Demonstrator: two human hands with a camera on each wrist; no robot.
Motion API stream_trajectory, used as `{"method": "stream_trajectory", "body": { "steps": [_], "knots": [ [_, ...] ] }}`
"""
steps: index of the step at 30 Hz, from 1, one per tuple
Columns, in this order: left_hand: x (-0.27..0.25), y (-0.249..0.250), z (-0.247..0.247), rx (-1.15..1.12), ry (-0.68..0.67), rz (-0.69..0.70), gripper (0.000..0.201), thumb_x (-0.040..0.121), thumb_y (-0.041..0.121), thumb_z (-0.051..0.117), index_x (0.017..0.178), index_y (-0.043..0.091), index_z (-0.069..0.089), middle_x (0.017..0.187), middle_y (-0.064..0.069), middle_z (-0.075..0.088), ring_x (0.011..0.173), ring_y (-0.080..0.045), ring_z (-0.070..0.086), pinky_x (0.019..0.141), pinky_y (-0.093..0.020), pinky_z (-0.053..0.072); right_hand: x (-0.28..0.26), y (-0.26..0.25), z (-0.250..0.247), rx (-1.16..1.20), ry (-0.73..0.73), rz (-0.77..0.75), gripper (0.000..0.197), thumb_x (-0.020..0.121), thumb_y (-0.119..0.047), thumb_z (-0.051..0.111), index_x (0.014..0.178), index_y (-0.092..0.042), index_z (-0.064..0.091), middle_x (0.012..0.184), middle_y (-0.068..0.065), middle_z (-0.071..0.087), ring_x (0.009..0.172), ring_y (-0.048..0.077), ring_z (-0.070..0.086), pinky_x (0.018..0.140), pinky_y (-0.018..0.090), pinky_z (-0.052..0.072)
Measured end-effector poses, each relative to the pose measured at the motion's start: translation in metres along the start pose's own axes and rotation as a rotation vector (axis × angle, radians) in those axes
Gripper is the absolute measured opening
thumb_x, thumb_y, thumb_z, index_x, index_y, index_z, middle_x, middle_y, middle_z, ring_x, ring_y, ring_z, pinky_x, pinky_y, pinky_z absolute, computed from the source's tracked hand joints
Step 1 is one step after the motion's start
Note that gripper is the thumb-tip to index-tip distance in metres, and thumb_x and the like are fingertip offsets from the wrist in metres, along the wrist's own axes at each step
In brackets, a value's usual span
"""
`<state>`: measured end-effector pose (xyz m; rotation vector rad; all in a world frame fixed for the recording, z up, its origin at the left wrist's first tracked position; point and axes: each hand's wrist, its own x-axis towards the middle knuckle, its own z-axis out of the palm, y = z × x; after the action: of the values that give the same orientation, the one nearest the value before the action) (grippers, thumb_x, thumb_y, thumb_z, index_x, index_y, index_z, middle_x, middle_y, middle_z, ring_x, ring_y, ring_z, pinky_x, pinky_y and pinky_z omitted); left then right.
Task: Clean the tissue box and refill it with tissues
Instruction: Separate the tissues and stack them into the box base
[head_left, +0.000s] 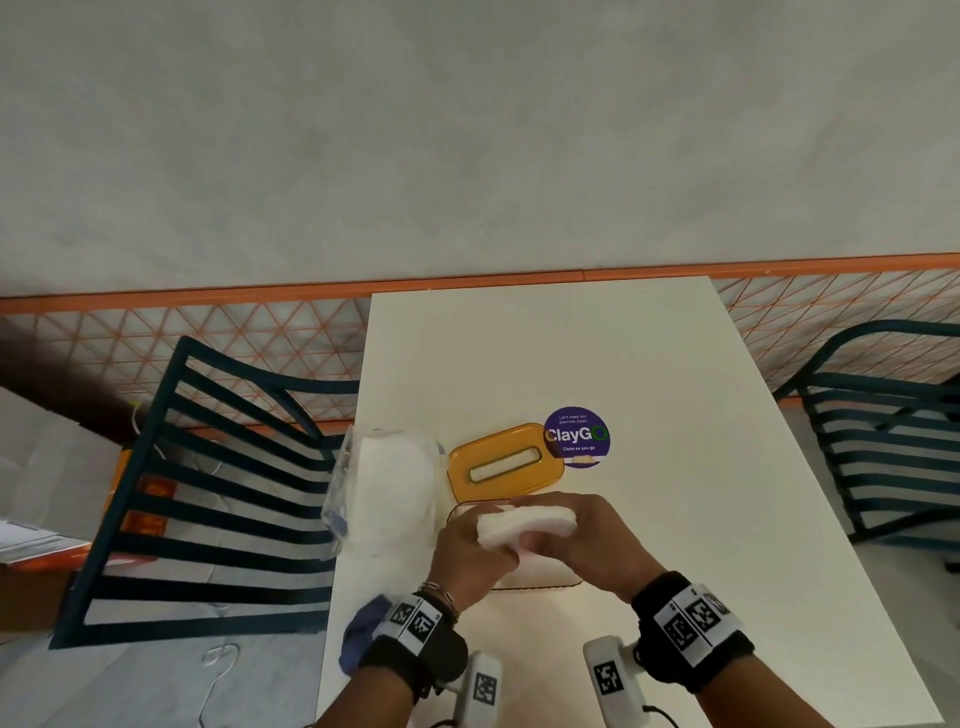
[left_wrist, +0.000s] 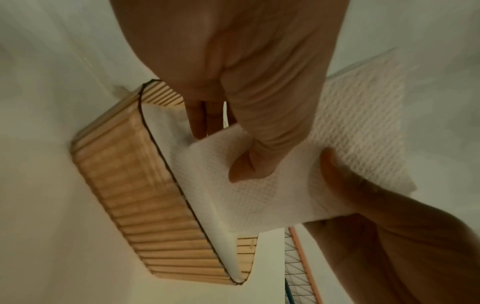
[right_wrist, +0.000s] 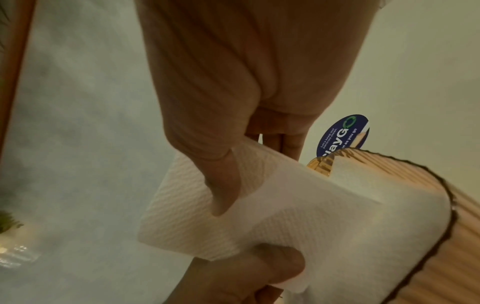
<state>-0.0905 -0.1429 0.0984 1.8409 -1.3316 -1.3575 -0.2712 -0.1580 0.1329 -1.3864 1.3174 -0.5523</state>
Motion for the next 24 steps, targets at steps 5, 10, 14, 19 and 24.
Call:
{"method": "stream_trajectory", "body": {
  "steps": [5, 10, 14, 19, 24],
  "knots": [
    [0.004, 0.002, -0.005, -0.034, -0.046, -0.03, 0.036, 0.076, 0.028, 0.088, 0.102, 0.036, 0.065, 0.1, 0.015, 0.069, 0.097, -0.01, 0.066, 0.079, -0.019, 0.052, 0.002, -0.012, -0.006, 0.106, 0.061, -0.028, 0.026, 0.085, -0.024, 0.08, 0.11, -0.023, 0.075, 0.107, -0.003, 0.078, 0.1, 0.017, 0.073, 0.092, 0.042, 0.059],
    [0.009, -0.005, -0.028, -0.552, -0.095, -0.144, 0.045, 0.073, 0.026, 0.091, 0.114, 0.017, 0.075, 0.111, -0.007, 0.079, 0.107, -0.031, 0.073, 0.098, -0.052, 0.058, 0.004, -0.018, -0.027, 0.447, 0.165, 0.066, 0.03, 0.082, -0.018, 0.083, 0.11, -0.011, 0.076, 0.108, 0.011, 0.077, 0.105, 0.034, 0.071, 0.092, 0.051, 0.057],
    [0.011, -0.015, -0.032, -0.924, -0.151, -0.296, 0.04, 0.091, 0.018, 0.074, 0.13, 0.013, 0.067, 0.125, -0.012, 0.074, 0.119, -0.033, 0.069, 0.107, -0.057, 0.051, 0.007, -0.001, -0.034, 0.288, 0.086, 0.208, 0.026, 0.083, -0.015, 0.082, 0.108, -0.014, 0.077, 0.102, 0.002, 0.08, 0.1, 0.026, 0.075, 0.085, 0.037, 0.06],
    [0.008, -0.018, -0.024, -0.467, -0.015, -0.344, 0.032, 0.097, 0.011, 0.064, 0.128, 0.017, 0.066, 0.113, -0.003, 0.077, 0.105, -0.026, 0.072, 0.086, -0.042, 0.061, 0.011, 0.03, -0.019, -0.108, 0.006, 0.373, 0.029, 0.078, -0.026, 0.078, 0.105, -0.02, 0.071, 0.101, -0.002, 0.076, 0.095, 0.022, 0.072, 0.088, 0.044, 0.06],
    [0.006, -0.009, -0.021, -0.12, 0.085, -0.267, 0.06, 0.096, 0.002, 0.06, 0.15, 0.02, 0.042, 0.151, -0.008, 0.05, 0.138, -0.028, 0.05, 0.108, -0.037, 0.048, 0.019, 0.04, -0.002, -0.349, 0.023, 0.455, 0.032, 0.088, -0.031, 0.067, 0.113, -0.012, 0.06, 0.109, 0.001, 0.063, 0.099, 0.02, 0.06, 0.082, 0.032, 0.051]
  ]
}}
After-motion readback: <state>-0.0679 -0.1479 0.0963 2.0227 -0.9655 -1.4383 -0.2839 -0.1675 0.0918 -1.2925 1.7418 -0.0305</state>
